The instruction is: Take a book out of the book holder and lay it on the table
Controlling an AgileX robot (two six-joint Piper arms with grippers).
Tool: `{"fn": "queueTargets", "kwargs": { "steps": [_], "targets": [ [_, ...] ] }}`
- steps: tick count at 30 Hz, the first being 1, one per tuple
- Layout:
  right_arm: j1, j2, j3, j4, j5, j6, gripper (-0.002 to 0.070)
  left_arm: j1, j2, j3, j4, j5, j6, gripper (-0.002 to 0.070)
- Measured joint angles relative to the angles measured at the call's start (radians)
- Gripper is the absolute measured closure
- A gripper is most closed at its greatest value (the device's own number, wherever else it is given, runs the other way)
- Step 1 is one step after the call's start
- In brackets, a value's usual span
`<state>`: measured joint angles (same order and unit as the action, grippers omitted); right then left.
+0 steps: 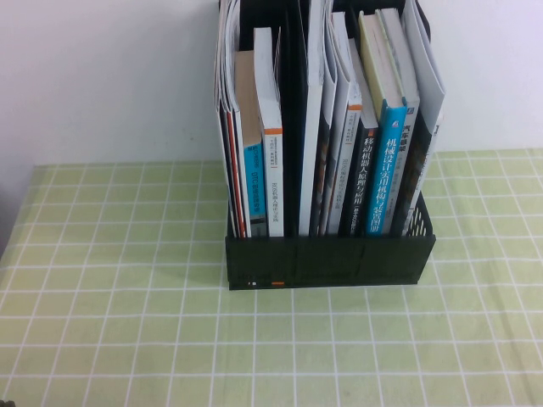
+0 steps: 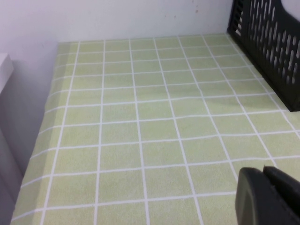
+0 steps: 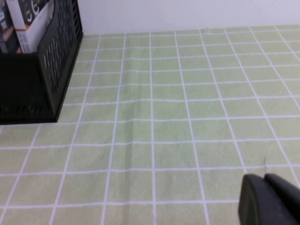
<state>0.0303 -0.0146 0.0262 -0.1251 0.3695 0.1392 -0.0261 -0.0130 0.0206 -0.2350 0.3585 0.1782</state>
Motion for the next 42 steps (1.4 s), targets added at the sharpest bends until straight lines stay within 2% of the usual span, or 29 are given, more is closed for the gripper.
{"fn": "queueTargets", "kwargs": {
  "steps": [8, 16, 21, 24, 31, 34, 38, 42],
  "targets": [
    [0.000, 0.000, 0.002, 0.000, -0.076, 0.000, 0.0678, 0.000, 0.000, 0.002, -0.035, -0.089, 0.000, 0.0677],
    [0.000, 0.000, 0.002, 0.000, -0.173, 0.000, 0.0678, 0.000, 0.000, 0.002, -0.240, -0.171, 0.000, 0.0677],
    [0.000, 0.000, 0.002, 0.000, -0.256, 0.006, 0.0678, 0.000, 0.000, 0.004, -0.430, -0.276, 0.000, 0.0677],
    [0.000, 0.000, 0.002, 0.000, -0.333, 0.014, 0.0678, 0.000, 0.000, 0.004, -0.485, -0.323, 0.000, 0.0677],
    [0.000, 0.000, 0.002, 0.000, -0.585, 0.021, 0.0678, 0.000, 0.000, 0.004, -0.549, -0.405, -0.048, 0.0677],
    [0.000, 0.000, 0.002, 0.009, -0.699, 0.067, 0.0678, 0.000, 0.000, 0.004, -0.591, -0.533, -0.138, 0.0677],
    [0.000, 0.000, -0.042, 0.030, -0.736, 0.147, 0.0678, 0.000, 0.000, 0.004, -0.604, -0.706, -0.266, 0.0677],
    [0.000, 0.000, -0.142, 0.034, -0.736, 0.172, 0.0678, 0.000, 0.000, -0.038, -0.484, -0.715, -0.305, 0.0678]
  ]
}}
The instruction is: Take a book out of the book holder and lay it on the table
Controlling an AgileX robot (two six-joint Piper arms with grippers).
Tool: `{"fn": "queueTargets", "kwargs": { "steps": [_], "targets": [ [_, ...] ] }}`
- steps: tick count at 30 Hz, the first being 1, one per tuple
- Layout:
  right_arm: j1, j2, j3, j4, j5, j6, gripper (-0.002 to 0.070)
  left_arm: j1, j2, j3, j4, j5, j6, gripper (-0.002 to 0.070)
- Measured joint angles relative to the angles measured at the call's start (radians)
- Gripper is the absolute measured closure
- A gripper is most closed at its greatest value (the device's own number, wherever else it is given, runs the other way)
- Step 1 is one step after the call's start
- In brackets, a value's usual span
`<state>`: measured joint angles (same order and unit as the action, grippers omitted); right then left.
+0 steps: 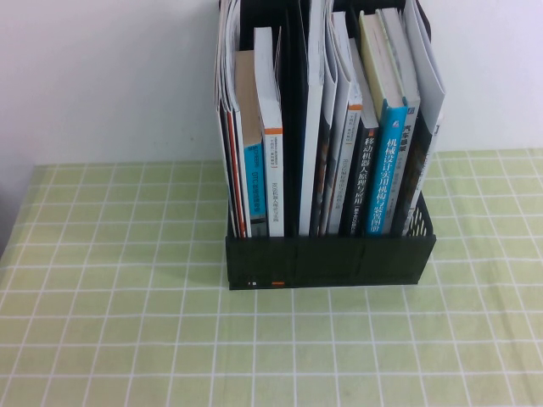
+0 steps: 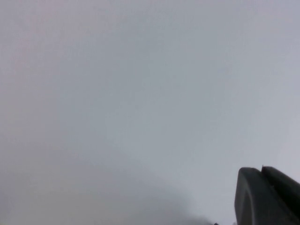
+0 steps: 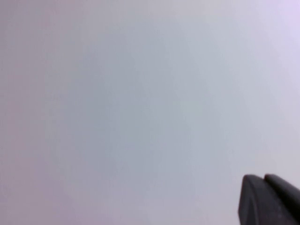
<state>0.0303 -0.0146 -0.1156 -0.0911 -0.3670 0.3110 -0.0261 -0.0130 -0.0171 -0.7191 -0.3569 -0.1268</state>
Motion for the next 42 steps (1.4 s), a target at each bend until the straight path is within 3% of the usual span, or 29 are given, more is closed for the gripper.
{"fn": "queueTargets", "kwargs": {
  "steps": [7, 10, 16, 23, 29, 32, 35, 38, 42],
  "targets": [
    [0.000, 0.022, -0.233, -0.099, 0.124, 0.084, 0.0678, 0.000, 0.005, -0.198, 0.449, 0.113, -0.095, 0.0678],
    [0.000, 0.092, -0.317, -0.155, 0.219, 0.117, 0.0678, 0.000, 0.064, -0.278, 0.574, 0.207, -0.118, 0.0678],
    [0.000, 0.297, -0.393, -0.169, 0.478, 0.133, 0.0678, 0.000, 0.268, -0.394, 0.652, 0.516, -0.118, 0.0678],
    [0.000, 0.464, -0.393, -0.130, 0.664, 0.096, 0.0678, 0.000, 0.424, -0.405, 0.682, 0.709, -0.118, 0.0678],
    [0.000, 0.472, -0.393, 0.037, 0.710, 0.092, 0.0678, 0.000, 0.428, -0.405, 0.515, 0.674, -0.099, 0.0678],
    [0.000, 0.478, -0.391, 0.079, 0.712, 0.091, 0.0678, 0.000, 0.447, -0.405, 0.385, 0.667, 0.041, 0.0678],
    [0.000, 0.508, -0.387, 0.096, 0.717, 0.090, 0.0678, 0.000, 0.499, -0.419, 0.129, 0.666, 0.299, 0.0678],
    [0.000, 0.565, -0.385, 0.124, 0.726, 0.070, 0.0678, 0.000, 0.596, -0.459, -0.196, 0.696, 0.653, 0.0678],
    [0.037, 0.663, -0.385, 0.169, 0.705, -0.097, 0.0678, 0.000, 0.771, -0.551, -0.559, 0.806, 1.161, 0.0678]
  ]
}}
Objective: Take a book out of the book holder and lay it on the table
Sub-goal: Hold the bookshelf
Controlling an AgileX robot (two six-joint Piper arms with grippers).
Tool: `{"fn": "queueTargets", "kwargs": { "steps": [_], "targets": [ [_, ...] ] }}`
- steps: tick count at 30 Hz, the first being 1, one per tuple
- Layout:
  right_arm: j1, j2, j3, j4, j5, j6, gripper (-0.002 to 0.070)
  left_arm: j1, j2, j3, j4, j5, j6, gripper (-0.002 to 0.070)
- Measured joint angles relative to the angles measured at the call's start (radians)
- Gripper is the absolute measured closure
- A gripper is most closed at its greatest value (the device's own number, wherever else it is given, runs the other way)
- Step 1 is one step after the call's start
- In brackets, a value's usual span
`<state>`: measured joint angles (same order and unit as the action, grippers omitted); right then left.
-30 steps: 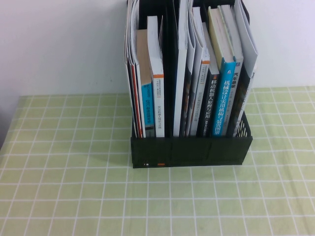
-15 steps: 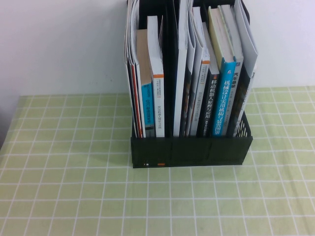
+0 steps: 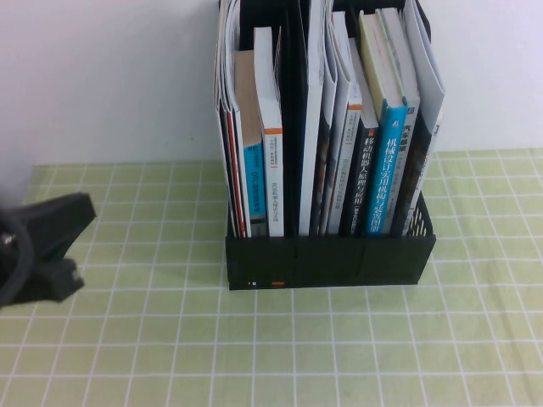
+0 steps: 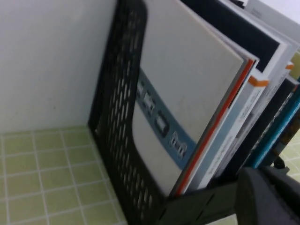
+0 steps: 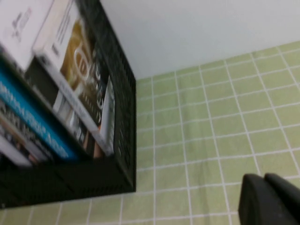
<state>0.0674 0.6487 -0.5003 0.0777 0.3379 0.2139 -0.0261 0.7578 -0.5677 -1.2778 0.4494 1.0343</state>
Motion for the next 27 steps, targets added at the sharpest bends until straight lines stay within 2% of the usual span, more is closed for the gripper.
{"fn": "queueTargets", "kwargs": {
  "steps": [3, 7, 9, 12, 19, 22, 27],
  "targets": [
    [0.052, 0.068, -0.008, 0.042, -0.007, -0.167, 0.0678, 0.000, 0.128, -0.083, -0.118, 0.035, 0.130, 0.0678],
    [0.097, 0.143, -0.010, 0.126, -0.068, -0.295, 0.0678, -0.004, 0.284, -0.234, -0.152, 0.100, 0.205, 0.0678],
    [0.098, 0.180, -0.010, 0.162, -0.107, -0.318, 0.0678, -0.035, 0.362, -0.329, -0.153, 0.127, 0.216, 0.0678],
    [0.098, 0.231, -0.010, 0.187, -0.171, -0.331, 0.0678, -0.124, 0.467, -0.457, -0.117, 0.114, 0.215, 0.0678],
    [0.108, 0.278, -0.010, 0.239, -0.223, -0.333, 0.0678, -0.404, 0.683, -0.703, 0.111, -0.069, 0.104, 0.0678],
    [0.141, 0.278, -0.010, 0.250, -0.225, -0.375, 0.0678, -0.464, 0.775, -0.808, 0.141, -0.081, 0.087, 0.0678],
    [0.211, 0.282, -0.010, 0.257, -0.192, -0.458, 0.0678, -0.521, 0.917, -0.976, 0.157, -0.047, 0.083, 0.0678]
  ]
}}
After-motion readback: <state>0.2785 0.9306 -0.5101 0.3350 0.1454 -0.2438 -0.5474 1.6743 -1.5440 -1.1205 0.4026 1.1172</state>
